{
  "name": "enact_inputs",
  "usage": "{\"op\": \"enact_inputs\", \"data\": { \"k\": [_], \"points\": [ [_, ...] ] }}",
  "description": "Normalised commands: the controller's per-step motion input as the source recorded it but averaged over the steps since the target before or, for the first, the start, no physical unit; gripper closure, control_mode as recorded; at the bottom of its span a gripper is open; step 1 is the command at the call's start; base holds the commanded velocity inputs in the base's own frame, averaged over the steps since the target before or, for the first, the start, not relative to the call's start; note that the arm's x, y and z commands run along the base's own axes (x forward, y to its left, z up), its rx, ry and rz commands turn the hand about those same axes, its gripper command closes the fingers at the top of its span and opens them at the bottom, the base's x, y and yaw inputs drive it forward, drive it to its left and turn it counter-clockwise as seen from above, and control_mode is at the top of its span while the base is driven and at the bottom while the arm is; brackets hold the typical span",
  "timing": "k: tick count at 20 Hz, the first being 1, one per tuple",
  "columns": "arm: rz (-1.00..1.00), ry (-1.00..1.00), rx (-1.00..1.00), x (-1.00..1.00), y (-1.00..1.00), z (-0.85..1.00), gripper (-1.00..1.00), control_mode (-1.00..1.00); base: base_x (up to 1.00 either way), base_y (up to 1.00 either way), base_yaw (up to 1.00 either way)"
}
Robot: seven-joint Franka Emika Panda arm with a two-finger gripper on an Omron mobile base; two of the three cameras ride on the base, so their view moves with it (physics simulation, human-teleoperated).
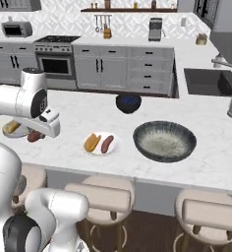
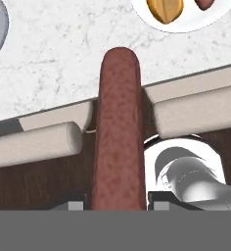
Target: Place one bun and one sausage from the bowl on each plate.
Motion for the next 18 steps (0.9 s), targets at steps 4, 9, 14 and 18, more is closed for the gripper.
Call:
{"op": "enact_inputs", "data": {
  "k": [4, 9, 14, 18],
  "points": [
    [0.00, 0.00, 0.00, 0.00, 0.00, 0.00, 1.00, 1.00, 0.04, 1.00, 0.01],
    [0.00, 0.00, 0.00, 0.00, 0.00, 0.00, 1.00, 1.00, 0.04, 1.00, 0.02],
    [0.00, 0.00, 0.00, 0.00, 0.00, 0.00, 1.00, 1.00, 0.41, 0.28, 0.03],
    [0.00, 0.00, 0.00, 0.00, 0.00, 0.00, 1.00, 1.00, 0.61, -0.45, 0.07]
  ]
}}
